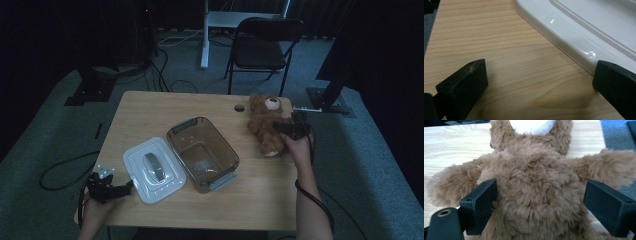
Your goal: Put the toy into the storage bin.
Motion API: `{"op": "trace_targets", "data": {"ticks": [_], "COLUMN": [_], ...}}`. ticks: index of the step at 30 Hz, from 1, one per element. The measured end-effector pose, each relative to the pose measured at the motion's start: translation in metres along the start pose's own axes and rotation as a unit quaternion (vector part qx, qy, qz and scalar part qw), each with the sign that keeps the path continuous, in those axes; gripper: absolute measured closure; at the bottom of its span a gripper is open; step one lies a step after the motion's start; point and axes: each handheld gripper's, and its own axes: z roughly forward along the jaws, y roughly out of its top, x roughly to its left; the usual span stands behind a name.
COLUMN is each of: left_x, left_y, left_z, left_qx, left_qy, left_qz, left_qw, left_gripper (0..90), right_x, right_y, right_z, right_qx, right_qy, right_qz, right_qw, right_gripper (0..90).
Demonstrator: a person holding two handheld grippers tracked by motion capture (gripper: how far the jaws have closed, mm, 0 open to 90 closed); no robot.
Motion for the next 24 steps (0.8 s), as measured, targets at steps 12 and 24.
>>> {"op": "trace_targets", "data": {"ticks": [12,24], "left_x": [-0.001,-0.001], "left_y": [0.003,0.003], "left_z": [0.003,0.003], "left_qx": [0.001,0.002], "left_qy": [-0.006,-0.005], "left_qz": [0.006,0.005], "left_qw": [1.0,1.0], "left_gripper": [0.3,0.3], "right_x": [0.009,0.014], "right_y": [-0.008,-0.009], "right_z": [0.018,0.01], "right_qx": [0.036,0.026], "right_qy": [0.054,0.048], "right_qz": [-0.006,-0.013], "right_qw": [0.9979,0.9984], "right_gripper": [10.7,10.8]}}
